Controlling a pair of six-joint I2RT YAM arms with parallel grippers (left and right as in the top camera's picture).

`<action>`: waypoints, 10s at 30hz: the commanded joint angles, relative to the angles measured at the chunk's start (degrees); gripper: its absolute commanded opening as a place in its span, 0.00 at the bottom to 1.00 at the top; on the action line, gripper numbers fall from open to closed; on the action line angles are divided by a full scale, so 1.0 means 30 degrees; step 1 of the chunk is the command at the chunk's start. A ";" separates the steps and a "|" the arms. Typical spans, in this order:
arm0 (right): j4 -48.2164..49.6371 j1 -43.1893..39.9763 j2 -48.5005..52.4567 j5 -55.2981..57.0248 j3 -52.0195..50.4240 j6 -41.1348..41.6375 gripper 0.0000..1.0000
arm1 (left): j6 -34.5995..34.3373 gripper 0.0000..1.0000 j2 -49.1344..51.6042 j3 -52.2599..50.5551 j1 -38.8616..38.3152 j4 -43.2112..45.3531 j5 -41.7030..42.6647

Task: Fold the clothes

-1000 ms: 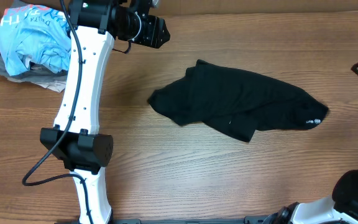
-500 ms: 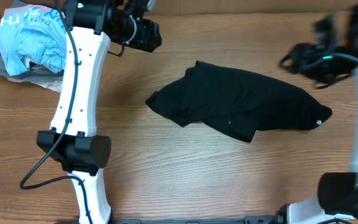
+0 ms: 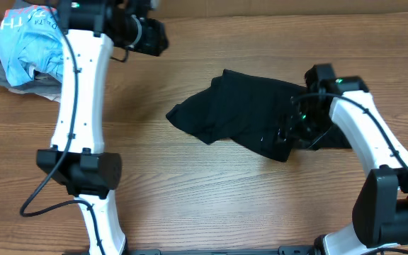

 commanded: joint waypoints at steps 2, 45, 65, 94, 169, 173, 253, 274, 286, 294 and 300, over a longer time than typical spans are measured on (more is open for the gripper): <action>0.1151 0.0452 -0.0299 0.0197 -0.1931 0.1821 0.59 | 0.0525 0.51 0.1319 0.0036 -0.1960 0.0729 0.0087; 0.7716 0.0481 -0.0299 0.1064 -0.5530 0.2856 0.47 | 0.1800 0.29 0.9748 0.0036 -0.5472 0.8633 -0.0146; 0.8043 0.0481 -0.0299 0.1064 -0.5530 0.2849 0.45 | 0.1996 0.66 1.0630 0.0029 -0.5413 0.9143 -0.1355; 0.2667 -0.4794 -0.0605 0.2353 -0.0597 -0.1661 0.04 | -0.0787 0.04 0.9435 0.4452 -0.2069 0.9027 -0.2616; -0.0991 -0.3701 -0.7694 -0.0634 0.0313 0.1938 0.94 | 0.3228 0.72 -0.1406 -1.6291 -0.4124 0.6076 -0.3534; -0.0248 -0.3570 -0.7694 -0.0510 -0.0444 0.1938 0.94 | 0.4095 0.75 -0.1399 -1.8251 -0.4554 0.8714 -0.3388; -0.2703 -0.2696 -0.3031 0.5304 0.3752 0.2368 0.13 | -0.2769 0.04 -0.1457 -0.3308 0.0765 0.1494 -0.0794; 0.4029 -0.2433 0.0182 0.2018 0.3286 0.2426 0.76 | -0.2645 0.04 0.1530 -0.4452 -0.0889 0.4430 -0.3905; 0.3162 -0.1144 0.0197 0.2994 0.0109 0.3905 0.73 | -0.2637 0.04 0.1545 -0.4452 -0.0911 0.4444 -0.3912; 0.5260 -0.1792 0.0204 0.3891 -0.1741 0.4401 0.71 | -0.2637 0.04 0.1552 -0.4452 -0.0911 0.4437 -0.3912; 0.7198 -0.1770 0.0299 0.3745 -0.1938 0.4335 0.61 | -0.2637 0.04 0.1552 -0.4444 -0.0911 0.4444 -0.3912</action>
